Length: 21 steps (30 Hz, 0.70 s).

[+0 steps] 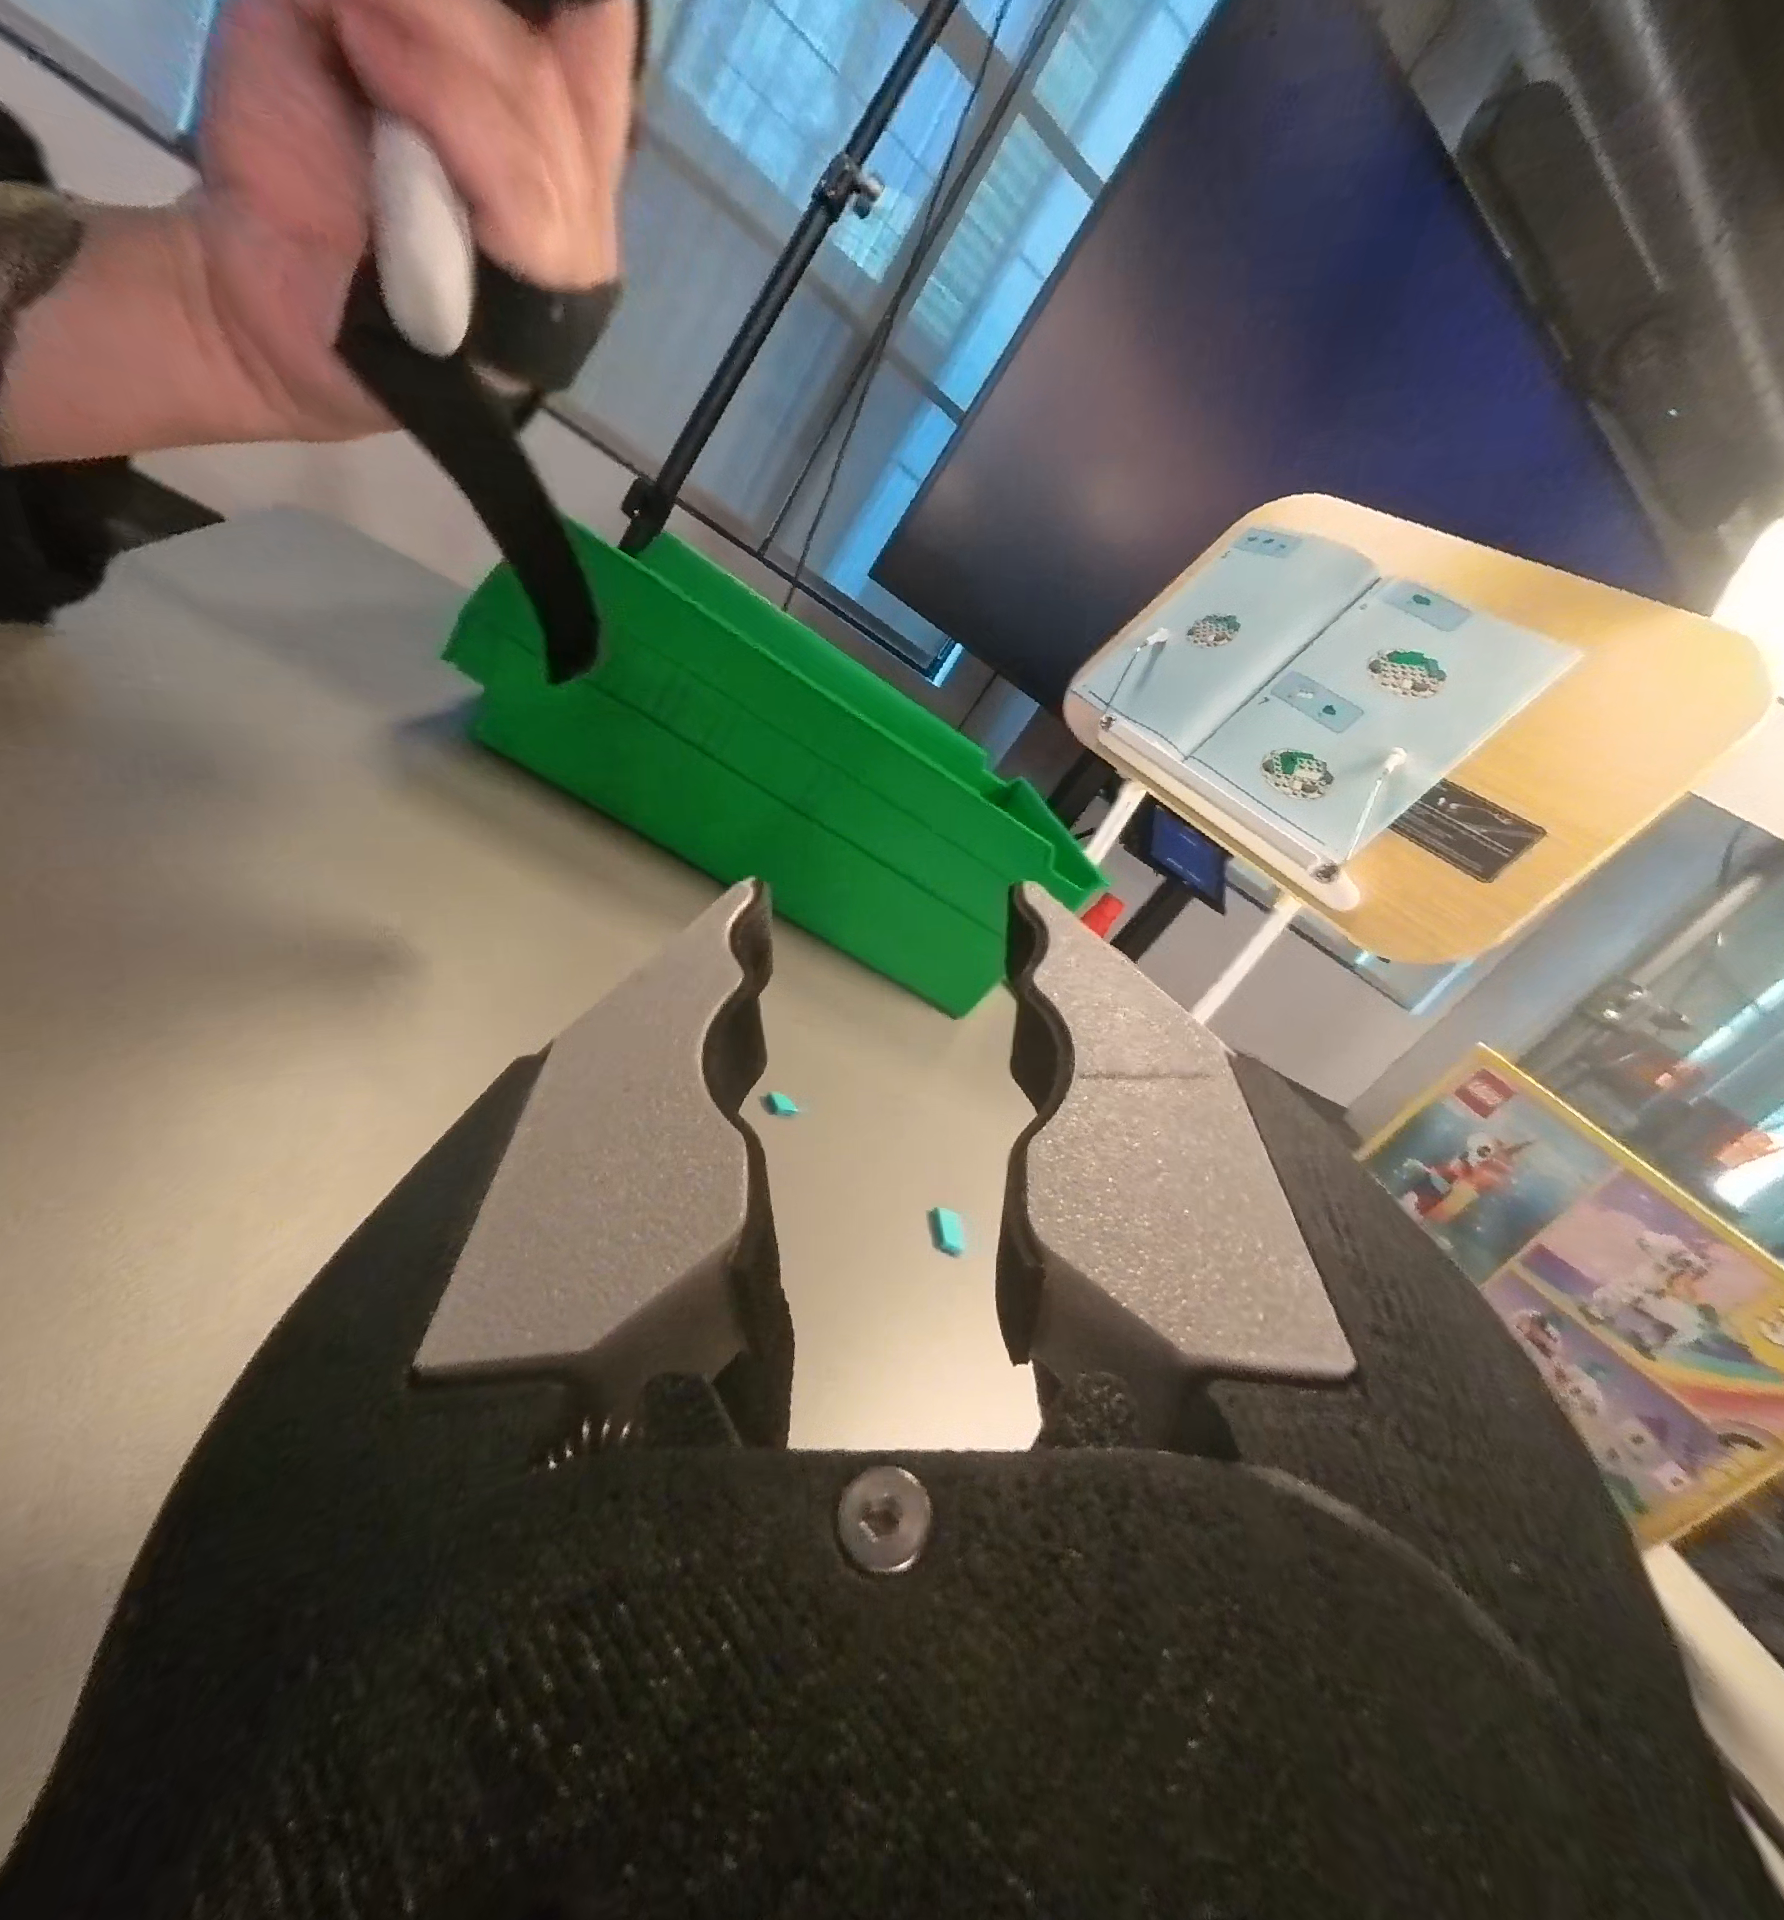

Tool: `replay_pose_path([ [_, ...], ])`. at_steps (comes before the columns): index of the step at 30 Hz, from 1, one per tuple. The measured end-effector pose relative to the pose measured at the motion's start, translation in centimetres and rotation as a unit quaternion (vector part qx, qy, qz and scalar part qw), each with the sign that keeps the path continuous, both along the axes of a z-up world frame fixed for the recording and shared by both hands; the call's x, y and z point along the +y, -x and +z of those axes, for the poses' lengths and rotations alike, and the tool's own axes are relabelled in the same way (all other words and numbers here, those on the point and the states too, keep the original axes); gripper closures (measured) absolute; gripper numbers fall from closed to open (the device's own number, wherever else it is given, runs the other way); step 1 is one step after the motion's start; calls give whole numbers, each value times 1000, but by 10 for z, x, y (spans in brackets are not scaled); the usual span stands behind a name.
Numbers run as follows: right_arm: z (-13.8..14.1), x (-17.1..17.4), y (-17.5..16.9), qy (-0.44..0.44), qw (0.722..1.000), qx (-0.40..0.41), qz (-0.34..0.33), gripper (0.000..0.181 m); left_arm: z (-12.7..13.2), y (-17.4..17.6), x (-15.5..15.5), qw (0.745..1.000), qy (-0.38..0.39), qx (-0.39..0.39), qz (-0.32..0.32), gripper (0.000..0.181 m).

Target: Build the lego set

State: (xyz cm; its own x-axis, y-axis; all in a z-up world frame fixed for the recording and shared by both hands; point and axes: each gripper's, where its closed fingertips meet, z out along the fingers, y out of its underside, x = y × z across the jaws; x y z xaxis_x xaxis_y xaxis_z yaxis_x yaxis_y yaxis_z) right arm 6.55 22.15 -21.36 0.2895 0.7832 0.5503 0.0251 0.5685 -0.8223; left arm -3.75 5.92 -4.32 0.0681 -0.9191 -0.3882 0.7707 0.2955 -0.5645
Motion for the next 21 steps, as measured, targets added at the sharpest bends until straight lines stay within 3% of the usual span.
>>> replay_pose_path([
  [1, 3, 5, -3, 6, 1000, 9, -9, 138, -7, -13, 9, 998, 8, 36, 49, 176],
  [3, 8, 18, -12, 26, 999, 26, -26, 137, -28, -33, 33, 979, 14, 116, 167, 176],
  [5, 7, 28, -18, 25, 999, 23, -38, 137, -56, -44, 63, 932, 12, 202, 301, 176],
  [7, -4, 41, -21, 7, 998, -20, -61, 137, -94, -45, 100, 821, -37, 309, 479, 176],
  [9, -19, 52, -20, 27, 995, -65, -69, 138, -131, -45, 122, 707, -116, 403, 569, 176],
  [10, -24, 57, -19, 46, 993, -82, -69, 140, -145, -48, 128, 669, -152, 432, 585, 176],
  [12, -33, 66, -14, 96, 987, -115, -61, 152, -170, -55, 134, 621, -209, 468, 593, 176],
  [14, -47, 76, -6, 159, 973, -159, -54, 155, -187, -61, 141, 588, -259, 478, 599, 176],
  [17, -71, 82, 8, 268, 936, -228, -27, 154, -210, -63, 154, 558, -287, 493, 603, 175],
  [20, -80, 92, 19, 309, 918, -246, -31, 156, -222, -52, 169, 487, -324, 503, 637, 175],
  [21, -83, 95, 21, 314, 914, -254, -34, 156, -224, -52, 169, 477, -330, 504, 640, 175],
])
